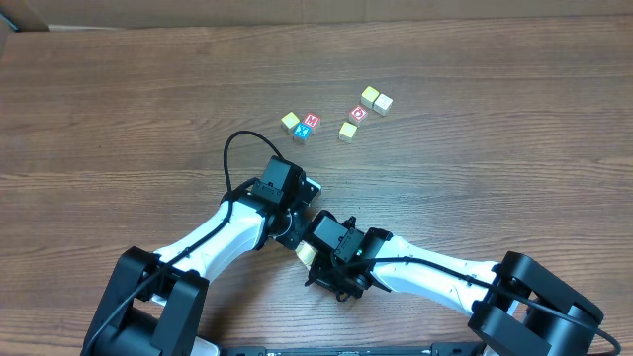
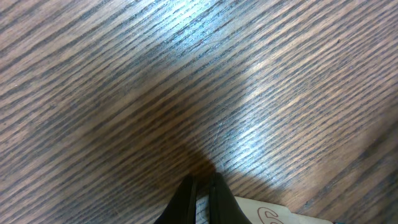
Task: Flip 3 blocks
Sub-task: 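Rotate the right gripper to turn the held row over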
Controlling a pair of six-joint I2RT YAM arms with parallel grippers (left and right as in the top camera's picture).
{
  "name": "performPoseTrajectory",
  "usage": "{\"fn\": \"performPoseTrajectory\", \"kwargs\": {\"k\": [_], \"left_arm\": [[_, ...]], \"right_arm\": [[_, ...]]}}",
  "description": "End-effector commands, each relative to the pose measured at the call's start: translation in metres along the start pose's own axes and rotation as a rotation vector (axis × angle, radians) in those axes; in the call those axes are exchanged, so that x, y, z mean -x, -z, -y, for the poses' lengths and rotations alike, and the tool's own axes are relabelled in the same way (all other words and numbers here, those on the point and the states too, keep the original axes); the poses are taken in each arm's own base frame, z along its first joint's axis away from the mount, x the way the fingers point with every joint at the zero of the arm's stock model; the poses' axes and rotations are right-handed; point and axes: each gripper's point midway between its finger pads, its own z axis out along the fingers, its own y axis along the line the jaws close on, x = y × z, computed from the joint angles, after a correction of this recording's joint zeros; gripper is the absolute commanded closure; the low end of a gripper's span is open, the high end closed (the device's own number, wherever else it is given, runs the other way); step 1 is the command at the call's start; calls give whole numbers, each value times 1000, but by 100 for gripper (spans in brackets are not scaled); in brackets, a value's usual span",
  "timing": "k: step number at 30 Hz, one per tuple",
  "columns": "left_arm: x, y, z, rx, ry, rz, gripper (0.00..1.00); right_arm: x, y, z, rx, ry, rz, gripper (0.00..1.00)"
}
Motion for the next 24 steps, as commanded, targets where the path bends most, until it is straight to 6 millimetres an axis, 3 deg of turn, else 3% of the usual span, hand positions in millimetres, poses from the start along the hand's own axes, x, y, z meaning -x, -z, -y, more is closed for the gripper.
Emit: {"fn": "performPoseTrajectory", "kwargs": {"k": [1, 24], "left_arm": [[-34, -21, 10, -53, -16, -112, 96], [-34, -21, 19, -72, -55, -112, 96]], "right_arm": [[2, -1, -11, 29, 1, 14, 96], [-2, -1, -15, 49, -14, -13, 96]]}}
